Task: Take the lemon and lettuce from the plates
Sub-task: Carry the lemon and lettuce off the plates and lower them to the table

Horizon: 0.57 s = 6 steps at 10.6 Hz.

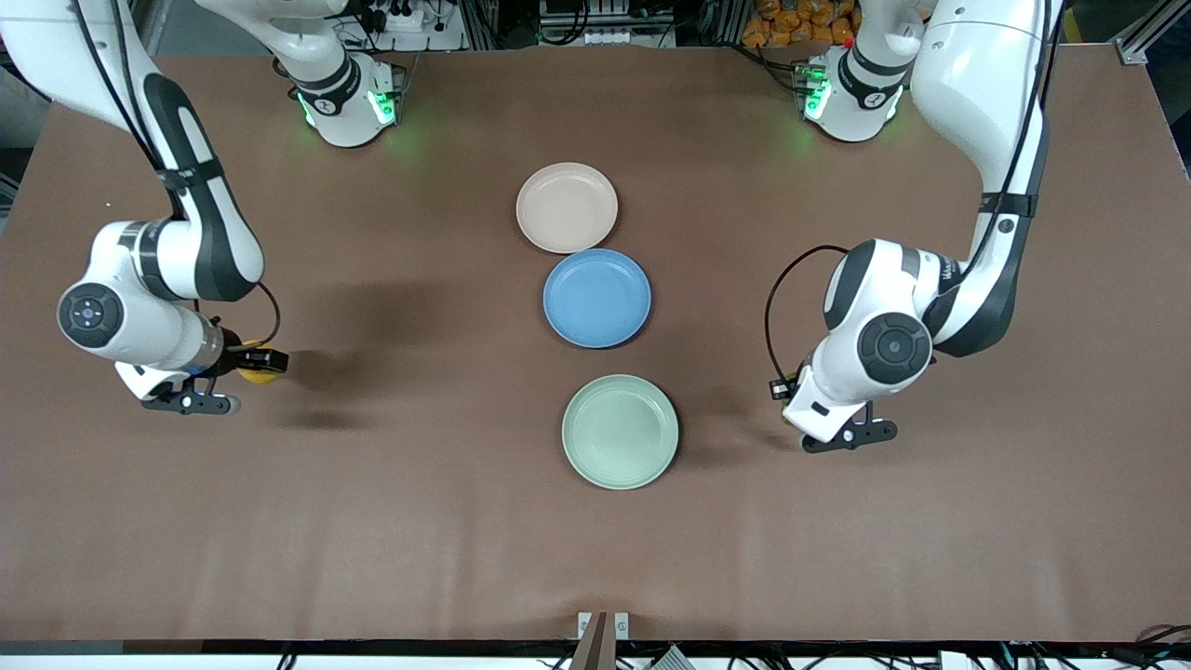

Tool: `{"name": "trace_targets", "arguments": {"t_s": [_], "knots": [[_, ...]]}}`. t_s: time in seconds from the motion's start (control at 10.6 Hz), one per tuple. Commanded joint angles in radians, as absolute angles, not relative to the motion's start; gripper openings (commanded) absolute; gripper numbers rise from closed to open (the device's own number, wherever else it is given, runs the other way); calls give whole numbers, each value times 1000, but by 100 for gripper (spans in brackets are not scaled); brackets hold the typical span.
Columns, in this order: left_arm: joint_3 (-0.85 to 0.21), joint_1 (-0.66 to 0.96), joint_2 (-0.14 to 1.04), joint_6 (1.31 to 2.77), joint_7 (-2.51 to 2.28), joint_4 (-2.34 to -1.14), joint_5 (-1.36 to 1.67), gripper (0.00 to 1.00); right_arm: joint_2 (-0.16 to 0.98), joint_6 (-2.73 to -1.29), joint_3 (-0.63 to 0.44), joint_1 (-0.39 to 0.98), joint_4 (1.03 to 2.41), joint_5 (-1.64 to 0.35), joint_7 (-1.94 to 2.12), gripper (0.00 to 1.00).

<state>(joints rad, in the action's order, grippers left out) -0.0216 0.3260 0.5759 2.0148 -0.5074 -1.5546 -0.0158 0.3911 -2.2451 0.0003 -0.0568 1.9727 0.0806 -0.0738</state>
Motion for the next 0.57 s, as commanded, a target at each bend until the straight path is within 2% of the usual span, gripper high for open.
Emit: {"name": "trace_targets", "arguments": {"t_s": [0.0,0.09,0.19,0.28,0.38,0.47], "knots": [[-32,284,407,2157,-463,-1839,-43,0,440,-2292,8,-90,1956,60,-74,8],[-32,264,410,2157,-444,-1859,-44,0,454,-2296,8,-92,1948,57,-80,33],[-31,256,413,2158,-410,-1879,-46,0,460,-2301,8,-95,1945,55,-81,71],[-31,212,417,2158,-361,-1885,-46,18,460,-2307,8,-97,1945,23,-81,85],[-31,192,420,2157,-310,-1893,-46,99,459,-2309,8,-97,1945,-38,-80,100],[-28,189,423,2152,-314,-1890,-45,100,459,-2310,8,-89,1945,-73,-80,100]]}}
